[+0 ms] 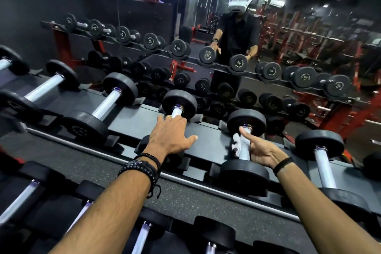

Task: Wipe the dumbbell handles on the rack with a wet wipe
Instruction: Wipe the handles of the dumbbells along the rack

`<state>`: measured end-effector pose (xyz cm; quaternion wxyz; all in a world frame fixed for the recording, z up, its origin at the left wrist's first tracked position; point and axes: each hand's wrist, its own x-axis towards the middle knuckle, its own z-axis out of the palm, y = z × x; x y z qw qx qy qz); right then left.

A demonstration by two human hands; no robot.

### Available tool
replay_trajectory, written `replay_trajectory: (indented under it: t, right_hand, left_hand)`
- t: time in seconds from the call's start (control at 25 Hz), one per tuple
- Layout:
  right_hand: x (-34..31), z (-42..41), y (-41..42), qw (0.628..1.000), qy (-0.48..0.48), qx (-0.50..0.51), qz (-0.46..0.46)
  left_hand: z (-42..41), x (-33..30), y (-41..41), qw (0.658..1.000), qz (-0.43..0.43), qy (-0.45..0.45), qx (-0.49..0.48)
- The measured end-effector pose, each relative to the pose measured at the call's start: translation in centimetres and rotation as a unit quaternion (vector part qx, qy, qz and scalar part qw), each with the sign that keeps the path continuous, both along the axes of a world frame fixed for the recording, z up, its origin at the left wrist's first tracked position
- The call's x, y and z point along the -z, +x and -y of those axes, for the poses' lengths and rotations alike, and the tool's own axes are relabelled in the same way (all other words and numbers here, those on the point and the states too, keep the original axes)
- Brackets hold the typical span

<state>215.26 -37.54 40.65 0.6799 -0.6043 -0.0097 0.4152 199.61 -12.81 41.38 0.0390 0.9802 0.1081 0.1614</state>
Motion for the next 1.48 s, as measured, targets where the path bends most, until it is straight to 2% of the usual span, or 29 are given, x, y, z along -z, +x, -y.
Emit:
replay_trajectory:
  t: [0.16, 0.32, 0.4, 0.48, 0.56, 0.72, 0.8, 0.88, 0.96, 1.04, 1.16, 1.24, 1.32, 1.4, 1.48]
  right_hand:
    - [-0.4, -2.6, 0.2, 0.987, -0.092, 0.096, 0.085]
    - [-0.2, -0.3, -2.2, 0.984, -0.143, -0.005, 0.107]
    - [-0.5, 1.4, -3.3, 0.953, -0.23, -0.059, 0.187]
    - [-1.1, 2.2, -3.5, 0.922, -0.303, -0.065, 0.233]
    - [-1.6, 1.9, -2.4, 0.934, -0.287, 0.002, 0.213]
    - [-0.8, 0.3, 0.0, 0.939, -0.137, 0.222, 0.225]
    - [-0.1, 0.6, -0.6, 0.956, -0.082, 0.216, 0.181]
    - [0.5, 2.2, -2.2, 0.972, -0.124, 0.112, 0.166]
    - [1.0, 4.4, -3.5, 0.97, -0.164, 0.048, 0.175]
    - [0.9, 5.4, -3.8, 0.971, -0.141, 0.071, 0.179]
    - [0.3, 3.8, -2.5, 0.964, -0.083, 0.176, 0.18]
    - [-0.1, 2.0, -1.5, 0.923, -0.089, 0.261, 0.268]
    - [-0.1, 0.5, -0.6, 0.833, -0.185, 0.294, 0.43]
    - [-0.2, -0.4, -0.5, 0.748, -0.25, 0.264, 0.555]
    - [0.0, -0.6, -0.3, 0.685, -0.275, 0.228, 0.635]
  left_hand:
    - [0.0, 0.0, -0.3, 1.0, 0.022, 0.0, -0.006]
    - [-0.1, 0.1, -0.1, 1.0, 0.026, -0.007, -0.007]
    - [-0.1, 0.2, 0.0, 1.0, 0.022, -0.003, -0.009]
    - [0.0, 0.1, 0.0, 1.0, 0.022, 0.003, -0.011]
    - [0.1, 0.0, -0.1, 1.0, 0.019, 0.01, -0.008]
    - [0.0, 0.0, -0.2, 1.0, 0.021, -0.001, -0.006]
    - [-0.1, -0.1, -0.2, 0.999, 0.031, -0.011, -0.006]
    - [-0.1, 0.2, -0.1, 0.999, 0.043, -0.012, -0.005]
    - [-0.2, 0.5, 0.1, 0.999, 0.053, -0.008, -0.007]
    - [-0.3, 0.6, 0.2, 0.998, 0.054, -0.007, -0.009]
    - [-0.3, 0.6, 0.1, 0.999, 0.048, -0.002, -0.01]
    - [-0.3, 0.4, 0.0, 0.999, 0.043, 0.001, -0.013]
    - [-0.3, 0.4, 0.0, 0.999, 0.041, -0.002, -0.01]
    - [-0.3, 0.4, 0.0, 0.999, 0.042, -0.009, -0.009]
    - [-0.4, 0.4, 0.0, 0.999, 0.04, -0.006, -0.007]
